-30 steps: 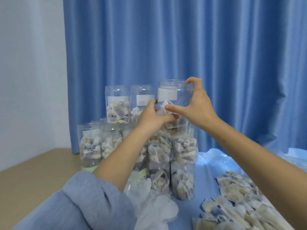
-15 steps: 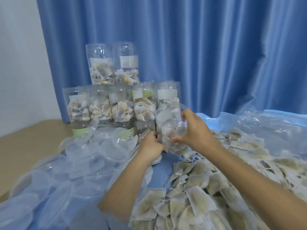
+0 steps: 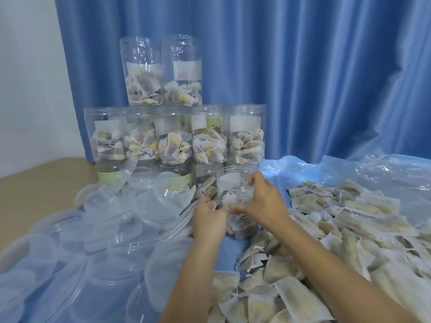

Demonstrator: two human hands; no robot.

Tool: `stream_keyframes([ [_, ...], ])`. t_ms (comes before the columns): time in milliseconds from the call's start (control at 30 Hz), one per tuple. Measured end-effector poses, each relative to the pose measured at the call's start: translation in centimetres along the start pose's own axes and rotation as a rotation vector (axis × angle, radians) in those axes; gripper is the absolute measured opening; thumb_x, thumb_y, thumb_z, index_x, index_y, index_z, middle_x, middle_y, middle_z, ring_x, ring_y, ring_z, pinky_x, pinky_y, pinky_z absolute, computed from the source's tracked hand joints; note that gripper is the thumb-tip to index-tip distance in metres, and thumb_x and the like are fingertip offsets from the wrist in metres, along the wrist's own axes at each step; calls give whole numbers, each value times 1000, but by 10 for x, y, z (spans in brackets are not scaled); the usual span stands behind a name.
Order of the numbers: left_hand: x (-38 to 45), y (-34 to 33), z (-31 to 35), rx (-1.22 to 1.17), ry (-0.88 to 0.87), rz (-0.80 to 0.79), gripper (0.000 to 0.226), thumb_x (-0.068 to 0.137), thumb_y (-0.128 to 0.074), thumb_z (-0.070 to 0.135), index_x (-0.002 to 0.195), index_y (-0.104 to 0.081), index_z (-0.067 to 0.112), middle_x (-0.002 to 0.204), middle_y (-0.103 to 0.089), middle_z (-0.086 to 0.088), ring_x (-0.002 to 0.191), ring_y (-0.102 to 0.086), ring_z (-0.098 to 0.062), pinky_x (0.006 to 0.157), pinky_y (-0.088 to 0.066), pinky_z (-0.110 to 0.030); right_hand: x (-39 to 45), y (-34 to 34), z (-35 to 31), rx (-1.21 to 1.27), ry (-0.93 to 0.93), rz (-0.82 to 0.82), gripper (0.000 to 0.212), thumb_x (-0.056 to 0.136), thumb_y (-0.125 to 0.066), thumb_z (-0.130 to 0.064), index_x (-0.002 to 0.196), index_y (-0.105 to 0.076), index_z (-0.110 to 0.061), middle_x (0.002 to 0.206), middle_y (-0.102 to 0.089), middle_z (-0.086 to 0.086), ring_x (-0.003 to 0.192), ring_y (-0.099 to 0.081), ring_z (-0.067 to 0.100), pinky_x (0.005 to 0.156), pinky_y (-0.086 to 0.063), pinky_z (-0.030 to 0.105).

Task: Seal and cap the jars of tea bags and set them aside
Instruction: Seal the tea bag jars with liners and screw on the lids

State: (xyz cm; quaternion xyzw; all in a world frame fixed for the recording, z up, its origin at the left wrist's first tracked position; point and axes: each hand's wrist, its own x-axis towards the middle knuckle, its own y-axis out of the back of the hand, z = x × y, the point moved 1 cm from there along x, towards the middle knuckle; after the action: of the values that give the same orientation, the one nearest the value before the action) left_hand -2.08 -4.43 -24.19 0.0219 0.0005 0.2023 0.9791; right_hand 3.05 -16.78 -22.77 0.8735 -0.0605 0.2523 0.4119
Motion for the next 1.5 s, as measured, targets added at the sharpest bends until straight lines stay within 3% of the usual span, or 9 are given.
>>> stream_keyframes([
  [133,-1,-4,-6,106,-167,28,60,84,-60,7,139,-38,15,135,-52,-2,110,-54,-14,81,-41,-19,-5,-8,3,95,-5,24,72,52,-84,-55,94,-31,-32,72,-45,-16,61,-44,1,49,-27,13],
  [367,-4,-16,-15,282,-291,40,59,86,-60,10,140,-38,19,137,-48,-4,125,-47,-21,104,-38,-40,-8,5,36,564,-221,-89,74,80,-71,-38,142,-32,-26,97,-67,-3,92,-64,13,88,-50,30],
  [500,-6,-15,-20,342,-329,74,61,87,-61,10,142,-36,15,141,-45,-5,128,-44,-21,106,-37,-40,-10,15,45,-47,-113,-248,16,86,-60,-19,96,-72,-19,86,-70,-5,85,-62,12,76,-46,20],
  [733,-10,-16,-26,335,-356,101,60,84,-60,4,140,-39,15,138,-46,-3,123,-47,-19,103,-41,-39,-21,7,37,-492,-9,-631,22,84,-62,-30,86,-69,-10,84,-65,7,82,-61,25,68,-48,30],
  [967,-7,-15,-21,281,-278,84,56,82,-65,9,134,-45,16,132,-52,-2,117,-52,-19,99,-40,-32,-13,17,32,-390,103,-428,14,83,-60,-17,79,-72,-24,85,-62,-4,83,-58,15,57,-42,26],
  [1100,-4,-7,-11,185,-194,65,53,81,-64,9,131,-47,16,124,-57,3,102,-59,-14,91,-44,-30,-7,30,28,104,31,-262,16,92,-55,-17,86,-69,-21,72,-59,-13,59,-54,-5,58,-39,7],
  [1200,-2,-1,-3,142,-199,85,43,82,-62,10,122,-50,18,100,-54,13,73,-49,8,65,-36,-17,-8,35,26,515,-179,-202,23,95,-45,-10,82,-63,-17,74,-65,1,57,-59,6,53,-48,15],
  [1333,-5,-1,2,135,-249,90,35,81,-64,9,110,-52,23,98,-58,10,75,-53,5,55,-39,-7,-11,39,16,839,-304,-169,26,99,-42,-18,85,-61,-8,80,-72,11,51,-62,11,47,-50,20],
  [1500,-8,2,7,106,-231,68,28,82,-64,9,104,-56,23,100,-62,7,87,-62,-13,75,-48,-25,9,47,-6,522,-162,382,19,97,-46,-20,88,-60,-12,59,-65,-4,52,-66,14,57,-53,21],
])
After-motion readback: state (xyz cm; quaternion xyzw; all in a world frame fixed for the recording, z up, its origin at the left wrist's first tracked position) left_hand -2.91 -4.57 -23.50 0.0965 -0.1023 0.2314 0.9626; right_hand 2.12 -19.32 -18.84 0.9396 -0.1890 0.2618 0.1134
